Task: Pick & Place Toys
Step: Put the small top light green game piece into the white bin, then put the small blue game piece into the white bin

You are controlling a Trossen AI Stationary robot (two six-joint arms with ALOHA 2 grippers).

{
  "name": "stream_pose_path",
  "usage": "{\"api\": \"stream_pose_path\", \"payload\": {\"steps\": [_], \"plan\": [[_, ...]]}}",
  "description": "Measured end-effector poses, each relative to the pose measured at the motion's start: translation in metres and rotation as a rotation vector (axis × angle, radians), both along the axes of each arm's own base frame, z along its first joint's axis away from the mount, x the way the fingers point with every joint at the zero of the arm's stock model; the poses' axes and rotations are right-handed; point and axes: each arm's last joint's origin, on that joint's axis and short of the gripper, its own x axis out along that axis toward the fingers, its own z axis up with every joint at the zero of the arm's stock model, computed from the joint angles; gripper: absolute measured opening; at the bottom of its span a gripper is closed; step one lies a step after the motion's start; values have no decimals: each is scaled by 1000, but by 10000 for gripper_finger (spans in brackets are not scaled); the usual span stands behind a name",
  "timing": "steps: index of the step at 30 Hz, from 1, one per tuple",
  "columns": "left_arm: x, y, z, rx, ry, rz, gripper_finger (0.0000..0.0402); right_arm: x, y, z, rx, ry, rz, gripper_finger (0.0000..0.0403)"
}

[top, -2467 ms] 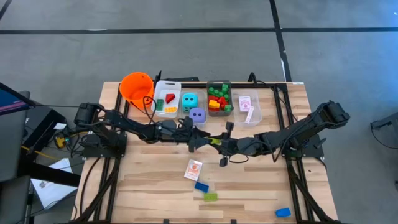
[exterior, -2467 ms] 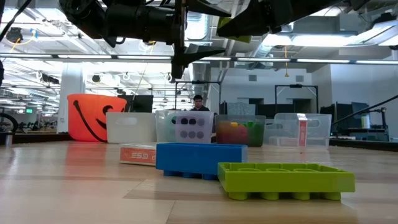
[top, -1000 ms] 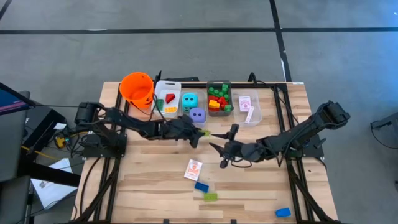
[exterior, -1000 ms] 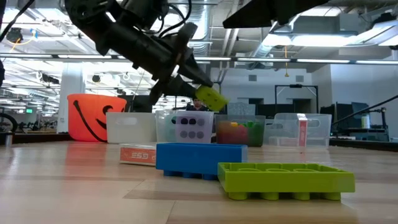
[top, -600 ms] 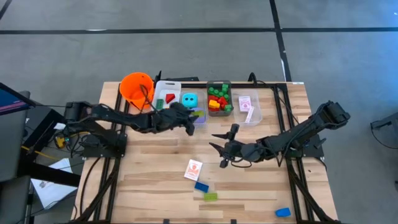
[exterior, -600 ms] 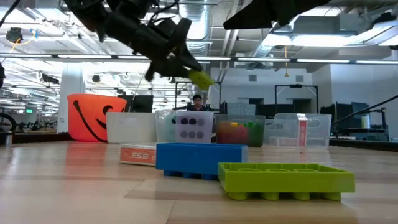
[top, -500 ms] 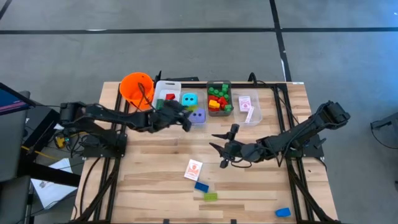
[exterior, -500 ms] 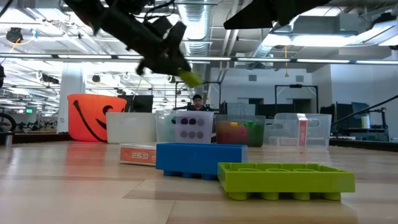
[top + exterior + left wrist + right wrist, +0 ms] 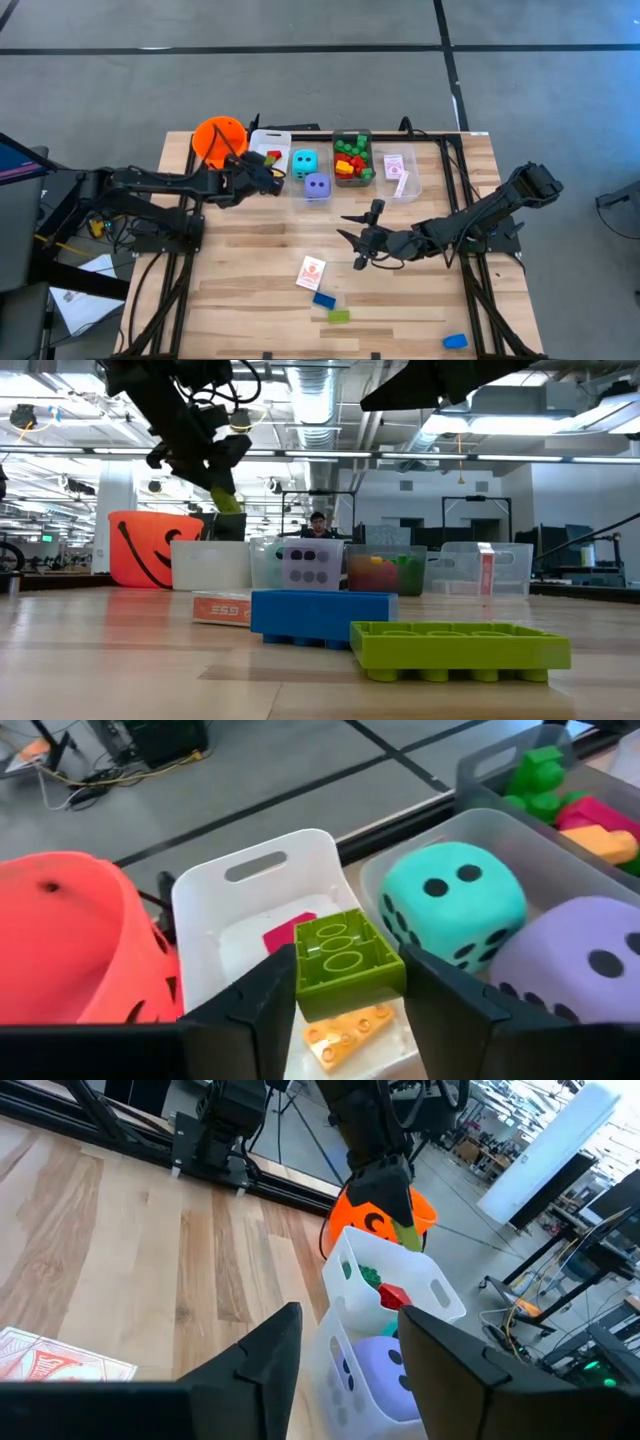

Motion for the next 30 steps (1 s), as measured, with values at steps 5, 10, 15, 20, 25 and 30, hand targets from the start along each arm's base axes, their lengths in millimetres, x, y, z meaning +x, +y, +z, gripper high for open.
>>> {"api": "stream_pose_path", "payload": {"steps": [5,10,15,20,25,30], "plan": [[-1,7,-1,-1,4,28,191,0,0,0,3,-1,-1,163],[-3,12,-1,-7,4,43,207,0,0,0,3,0,-1,163],[3,10,-1,-115,-59,-66,217,0,0,0,38,-15,-9,163],[18,-5,5,-288,-172,-410,219,-1,0,-2,72,-13,-17,163],[30,-43,13,-302,-205,-763,212,-5,5,-10,97,59,19,163],[32,-89,18,-242,-202,-994,204,-9,15,-17,221,122,143,163]]}}
